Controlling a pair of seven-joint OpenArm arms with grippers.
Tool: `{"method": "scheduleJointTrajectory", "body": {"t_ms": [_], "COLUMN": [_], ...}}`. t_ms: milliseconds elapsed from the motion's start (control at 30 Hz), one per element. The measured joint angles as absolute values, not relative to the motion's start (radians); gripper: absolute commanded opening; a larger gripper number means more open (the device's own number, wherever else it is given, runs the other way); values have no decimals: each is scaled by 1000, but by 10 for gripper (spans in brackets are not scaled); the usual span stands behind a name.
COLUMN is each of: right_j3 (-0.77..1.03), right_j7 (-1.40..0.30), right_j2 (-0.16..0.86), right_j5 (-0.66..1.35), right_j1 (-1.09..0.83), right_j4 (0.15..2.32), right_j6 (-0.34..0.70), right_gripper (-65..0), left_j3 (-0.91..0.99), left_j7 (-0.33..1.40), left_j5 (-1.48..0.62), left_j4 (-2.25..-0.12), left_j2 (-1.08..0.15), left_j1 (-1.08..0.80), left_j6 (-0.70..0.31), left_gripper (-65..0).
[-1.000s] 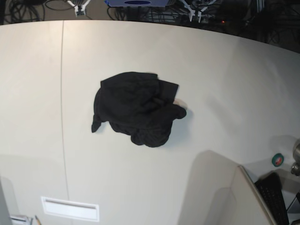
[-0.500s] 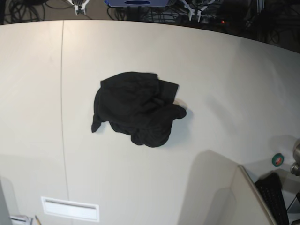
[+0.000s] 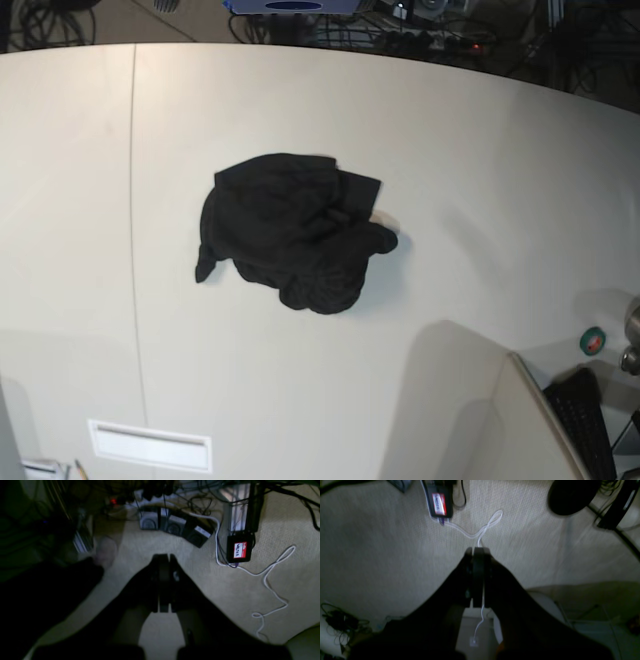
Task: Layout the t-shirt on the table in an organized manner, then fold the t-shirt properly
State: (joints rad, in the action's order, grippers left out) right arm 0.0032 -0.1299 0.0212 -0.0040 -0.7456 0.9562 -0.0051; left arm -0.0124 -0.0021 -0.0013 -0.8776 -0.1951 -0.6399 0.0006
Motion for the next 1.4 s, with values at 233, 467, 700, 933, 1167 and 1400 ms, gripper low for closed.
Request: {"method": "scheduleJointTrajectory", "body": {"t_ms": [233, 467, 700, 933, 1167, 1400], "right_j3": [2, -4, -60, -91, -89, -105], "right_j7": [-294, -347, -357, -360, -360, -359], "right_j2": [20, -6, -7, -2, 50, 67], "right_j5": [-2, 1, 7, 250, 355, 375], "right_j1": [-953, -1043, -868, -637, -435, -299], "right_j4": [1447, 1837, 1913, 1836, 1619, 1514], "right_j6": [-13, -8, -8, -9, -15, -8], "right_gripper": [-650, -650, -650, -207, -251, -246], "left_j3": [-1, 1, 0, -1, -14, -15], "left_j7": [15, 14, 41, 250, 360, 398], "left_j5": [-7, -43, -222, -236, -236, -237], "left_j4": [-1291, -1647, -1720, -1702, -1702, -1554], "left_j2": [-314, -352, -352, -331, -304, -199], "left_j1": [-907, -1018, -903, -714, -575, -372], "left_j6": [4, -1, 4, 9, 4, 3], "left_gripper": [-650, -650, -650, -650, -592, -247]}}
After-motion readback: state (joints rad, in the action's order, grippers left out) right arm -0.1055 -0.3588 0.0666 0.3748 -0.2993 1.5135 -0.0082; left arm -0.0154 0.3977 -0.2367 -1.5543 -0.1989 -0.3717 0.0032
